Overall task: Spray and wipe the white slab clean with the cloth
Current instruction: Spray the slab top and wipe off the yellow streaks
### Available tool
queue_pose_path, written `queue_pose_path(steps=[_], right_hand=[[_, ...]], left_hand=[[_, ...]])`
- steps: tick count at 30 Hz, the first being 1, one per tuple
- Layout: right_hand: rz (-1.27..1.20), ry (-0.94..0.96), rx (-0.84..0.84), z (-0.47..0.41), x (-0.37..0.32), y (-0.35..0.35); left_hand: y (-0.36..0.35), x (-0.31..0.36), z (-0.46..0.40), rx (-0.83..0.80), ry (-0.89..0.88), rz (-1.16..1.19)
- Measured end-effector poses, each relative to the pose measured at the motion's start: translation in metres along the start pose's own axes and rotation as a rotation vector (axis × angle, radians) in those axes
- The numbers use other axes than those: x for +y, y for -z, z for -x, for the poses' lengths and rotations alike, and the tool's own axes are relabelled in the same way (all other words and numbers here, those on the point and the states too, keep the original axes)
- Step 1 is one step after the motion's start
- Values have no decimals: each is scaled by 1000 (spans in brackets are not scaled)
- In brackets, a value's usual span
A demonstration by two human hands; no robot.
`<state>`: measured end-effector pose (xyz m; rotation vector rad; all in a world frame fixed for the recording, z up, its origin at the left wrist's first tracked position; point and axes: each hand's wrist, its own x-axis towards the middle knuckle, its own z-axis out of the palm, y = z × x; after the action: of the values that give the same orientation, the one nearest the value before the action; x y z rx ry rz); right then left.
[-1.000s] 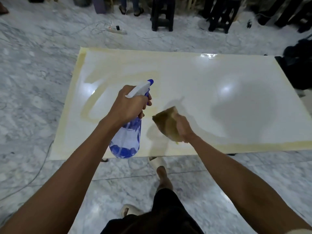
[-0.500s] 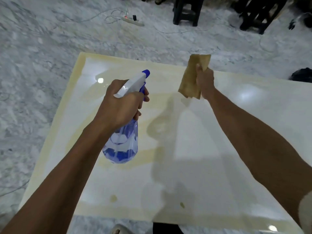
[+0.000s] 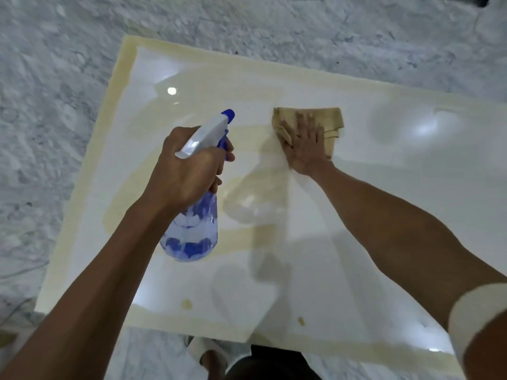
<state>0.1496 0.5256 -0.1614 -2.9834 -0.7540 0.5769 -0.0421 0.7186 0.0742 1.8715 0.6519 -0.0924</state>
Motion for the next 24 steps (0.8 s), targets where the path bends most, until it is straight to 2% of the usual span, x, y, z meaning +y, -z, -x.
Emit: queue_pose_path(steps=[5,13,16,18,20,21,24], right_hand=[[-11,74,73,102,-31,-43],[-84,6,-29,301,-103,-119],[-105,-12,-52,349,-135,-121],[-289,-80,-171,361,-147,-106],[-749,-197,-278,364,-150,-71],[-921,-269,-260,363,-146,-55],[-1125,-407,-141,342,-130,-8]], left_hand=[[5,-3,44,-47,-40,27],[30,-37,162,-148,-98,81],[42,-52,200,-187,-104,68],[50,-57,216,-200,-109,74],[55,-56,223,-206,-126,71],[57,-53,224,-207,-140,74],[65,-40,217,-194,-179,91]])
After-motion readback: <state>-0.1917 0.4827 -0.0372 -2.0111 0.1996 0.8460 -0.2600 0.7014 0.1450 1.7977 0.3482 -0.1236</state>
